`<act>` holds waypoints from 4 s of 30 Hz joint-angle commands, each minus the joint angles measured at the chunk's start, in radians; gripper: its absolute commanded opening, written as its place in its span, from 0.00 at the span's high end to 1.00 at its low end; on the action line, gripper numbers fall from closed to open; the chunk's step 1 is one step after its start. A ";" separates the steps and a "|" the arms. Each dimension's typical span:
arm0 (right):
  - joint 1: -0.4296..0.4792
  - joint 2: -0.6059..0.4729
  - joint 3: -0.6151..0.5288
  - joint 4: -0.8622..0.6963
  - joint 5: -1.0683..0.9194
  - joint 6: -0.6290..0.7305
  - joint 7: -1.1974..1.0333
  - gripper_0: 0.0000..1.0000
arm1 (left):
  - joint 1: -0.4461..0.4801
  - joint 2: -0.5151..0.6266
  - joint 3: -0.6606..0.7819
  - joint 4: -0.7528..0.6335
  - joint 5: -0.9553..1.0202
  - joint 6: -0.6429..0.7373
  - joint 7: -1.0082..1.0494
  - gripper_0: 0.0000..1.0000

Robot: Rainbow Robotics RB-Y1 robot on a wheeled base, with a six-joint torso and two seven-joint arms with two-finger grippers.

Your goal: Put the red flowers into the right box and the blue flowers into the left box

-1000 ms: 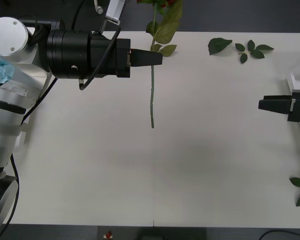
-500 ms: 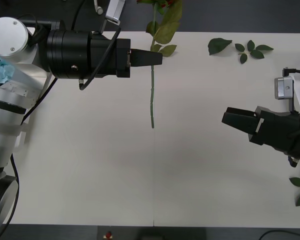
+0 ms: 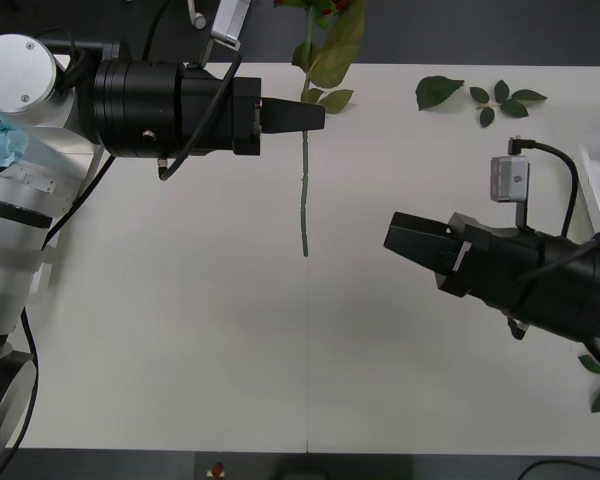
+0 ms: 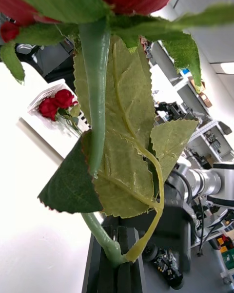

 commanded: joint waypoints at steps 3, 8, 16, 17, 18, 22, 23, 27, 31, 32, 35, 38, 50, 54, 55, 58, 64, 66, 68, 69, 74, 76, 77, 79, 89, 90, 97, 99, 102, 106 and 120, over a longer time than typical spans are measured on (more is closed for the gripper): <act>-0.130 0.092 0.142 -0.004 0.037 -0.113 0.031 0.03 | -0.030 0.008 0.011 -0.015 0.007 -0.005 0.006 1.00; -0.203 0.173 0.214 0.047 0.083 -0.164 0.031 0.03 | -0.030 0.008 0.011 -0.015 0.007 -0.005 0.006 1.00; -0.308 0.297 0.269 0.159 0.140 -0.159 0.031 0.02 | -0.030 0.008 0.011 -0.015 0.007 -0.005 0.006 1.00; -0.324 0.316 0.277 0.180 0.140 -0.159 0.031 0.03 | -0.030 0.008 0.011 -0.015 0.007 -0.005 0.006 1.00; -0.329 0.323 0.278 0.186 0.140 -0.159 0.031 0.03 | -0.030 0.008 0.011 -0.015 0.007 -0.005 0.006 1.00; -0.355 0.356 0.289 0.219 0.140 -0.157 0.031 0.15 | -0.030 0.008 0.011 -0.015 0.007 -0.005 0.006 1.00; -0.363 0.363 0.292 0.226 0.140 -0.156 0.031 0.32 | -0.030 0.008 0.011 -0.015 0.007 -0.005 0.006 1.00; -0.384 0.379 0.300 0.252 0.140 -0.148 0.031 0.91 | -0.030 0.008 0.011 -0.015 0.007 -0.005 0.006 1.00; -0.395 0.383 0.303 0.277 0.140 -0.128 0.031 1.00 | -0.030 0.008 0.011 -0.015 0.007 -0.005 0.006 1.00; -0.395 0.383 0.303 0.277 0.140 -0.128 0.031 1.00 | -0.030 0.008 0.011 -0.015 0.007 -0.005 0.006 1.00; -0.397 0.376 0.303 0.277 0.140 -0.128 0.031 1.00 | -0.030 0.008 0.011 -0.015 0.007 -0.005 0.006 1.00; -0.397 0.368 0.303 0.277 0.140 -0.122 0.031 1.00 | -0.030 0.008 0.011 -0.015 0.007 -0.005 0.006 1.00; -0.401 0.353 0.301 0.277 0.123 -0.116 0.031 1.00 | -0.030 0.008 0.011 -0.015 0.007 -0.005 0.006 0.00; -0.404 0.346 0.301 0.277 0.118 -0.116 0.031 1.00 | -0.030 0.008 0.011 -0.015 0.007 -0.005 0.006 0.00; -0.404 0.346 0.301 0.277 0.115 -0.116 0.031 1.00 | -0.030 0.008 0.011 -0.015 0.007 -0.005 0.006 0.00; -0.410 0.331 0.301 0.277 0.102 -0.116 0.031 1.00 | -0.030 0.008 0.011 -0.015 0.007 -0.005 0.006 0.00; -0.418 0.291 0.294 0.277 0.068 -0.099 0.031 1.00 | -0.030 0.008 0.011 -0.015 0.007 -0.005 0.006 0.00; -0.421 0.268 0.291 0.277 0.062 -0.090 0.031 1.00 | -0.030 0.008 0.011 -0.015 0.007 -0.005 0.006 0.00; -0.426 0.239 0.283 0.277 0.062 -0.078 0.031 1.00 | 0.032 -0.017 0.000 0.008 0.004 -0.017 0.002 0.00; -0.429 0.208 0.278 0.277 0.057 -0.070 0.031 1.00 | 0.039 -0.017 0.005 0.008 0.017 -0.034 -0.009 0.00; -0.439 0.104 0.263 0.277 0.032 -0.042 0.031 1.00 | 0.043 0.023 0.008 0.008 0.015 -0.066 -0.101 0.00; -0.450 0.043 0.263 0.275 0.032 -0.032 0.031 1.00 | 0.043 0.045 0.013 0.008 0.012 -0.065 -0.147 0.00; -0.456 -0.008 0.263 0.277 0.029 -0.027 0.031 1.00 | 0.043 0.063 0.017 0.008 0.012 -0.065 -0.182 0.00; -0.462 -0.075 0.263 0.275 0.031 -0.019 0.031 1.00 | 0.043 0.092 0.022 0.008 0.012 -0.063 -0.233 0.00; -0.459 -0.416 0.318 0.275 0.029 0.002 0.031 1.00 | 0.043 0.226 0.075 0.008 0.014 0.050 -0.414 0.00; -0.456 -0.447 0.331 0.278 0.029 0.001 0.031 1.00 | 0.043 0.238 0.080 0.008 0.014 0.067 -0.431 0.00; -0.439 -0.565 0.374 0.361 0.029 0.001 0.031 1.00 | 0.041 0.327 0.080 0.008 0.026 0.111 -0.574 0.00; -0.438 -0.574 0.390 0.416 0.032 0.004 0.031 1.00 | 0.039 0.349 0.074 0.008 0.030 0.121 -0.623 0.00; -0.438 -0.577 0.410 0.484 0.036 0.005 0.031 1.00 | 0.039 0.378 0.059 0.008 0.041 0.125 -0.659 0.00; -0.432 -0.583 0.441 0.565 0.046 0.008 0.031 1.00 | 0.029 0.413 0.023 0.040 0.076 0.130 -0.659 0.00; -0.430 -0.553 0.467 0.935 0.194 0.116 0.031 1.00 | -0.010 0.457 -0.009 0.134 0.095 0.193 -0.659 0.00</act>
